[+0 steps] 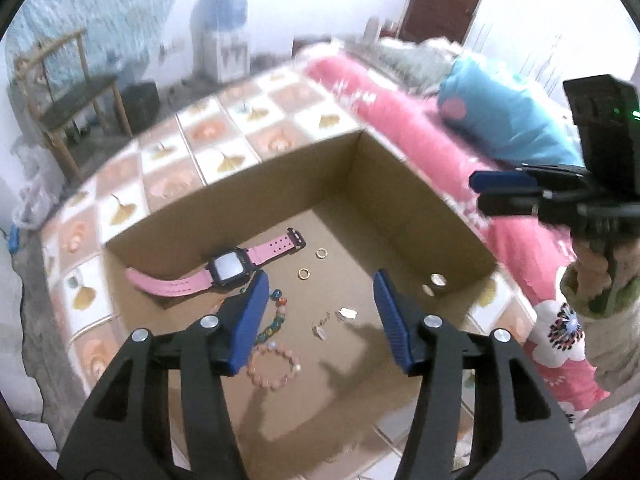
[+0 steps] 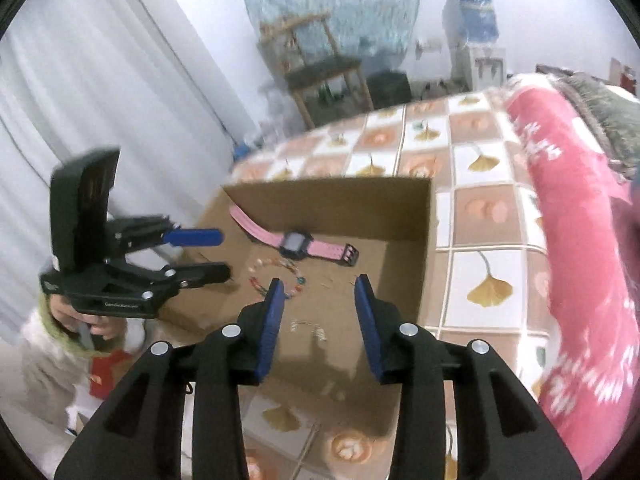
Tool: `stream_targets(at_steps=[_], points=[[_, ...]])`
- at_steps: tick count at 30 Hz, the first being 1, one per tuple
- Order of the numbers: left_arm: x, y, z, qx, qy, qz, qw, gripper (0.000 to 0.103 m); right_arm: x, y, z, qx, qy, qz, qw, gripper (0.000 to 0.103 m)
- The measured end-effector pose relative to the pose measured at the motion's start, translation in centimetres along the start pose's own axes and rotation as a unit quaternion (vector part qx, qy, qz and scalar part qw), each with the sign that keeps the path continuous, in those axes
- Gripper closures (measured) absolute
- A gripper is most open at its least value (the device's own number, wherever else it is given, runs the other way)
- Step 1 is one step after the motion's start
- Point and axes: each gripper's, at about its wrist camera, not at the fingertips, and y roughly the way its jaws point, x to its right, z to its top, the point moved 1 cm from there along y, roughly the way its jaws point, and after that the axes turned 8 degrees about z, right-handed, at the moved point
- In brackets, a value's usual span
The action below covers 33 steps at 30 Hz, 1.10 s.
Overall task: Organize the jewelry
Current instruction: 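Open both grippers to drop the hoop earrings into the box, then withdraw both grippers to the gold flower earrings on the table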
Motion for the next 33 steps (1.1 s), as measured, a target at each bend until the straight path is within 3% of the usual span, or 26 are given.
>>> stream_targets(at_steps=[5, 7, 9, 12, 15, 20, 23, 26, 33], points=[[1.3, -5.3, -4.6, 0.078, -0.005, -0.017, 0.9968, 0.036, -2.3, -4.8, -3.9, 0.070, -0.031, 0.030, 0.997, 0.052], [2.7, -6.8, -7.4, 0.117, 0.010, -0.032, 0.9925, 0.026, -3.0, -5.1, -6.0, 0.075, -0.043, 0.018, 0.996, 0.048], [4.2, -7.1, -9.7, 0.124, 0.018, -0.032, 0.9916, 0.026, -3.3, -4.6, -8.2, 0.061, -0.043, 0.000, 0.997, 0.047], [6.2, -5.8, -13.2, 0.110, 0.001, -0.047, 0.9928, 0.026, -2.5, -2.2, -11.7, 0.035, 0.003, 0.005, 0.999, 0.047], [7.3, -3.3, -15.3, 0.088, -0.030, -0.061, 0.9938, 0.026, -1.1, 0.6, -14.1, 0.006, 0.032, -0.023, 0.999, 0.047], [8.9, 1.0, -16.9, 0.061, -0.019, -0.011, 0.9979, 0.026, 0.5, 2.9, -16.0, -0.012, 0.069, -0.032, 0.997, 0.047], [10.0, 2.6, -17.1, 0.050, 0.006, 0.024, 0.9984, 0.032, 0.6, 3.2, -16.2, -0.015, 0.073, -0.028, 0.997, 0.048], [10.3, 3.9, -17.2, 0.043, 0.016, 0.031, 0.9984, 0.038, 0.8, 3.8, -16.3, -0.022, 0.075, -0.034, 0.996, 0.048], [11.5, 4.8, -16.7, 0.055, 0.046, 0.043, 0.9965, 0.057, 1.2, 5.2, -17.0, -0.035, 0.081, -0.043, 0.995, 0.059]])
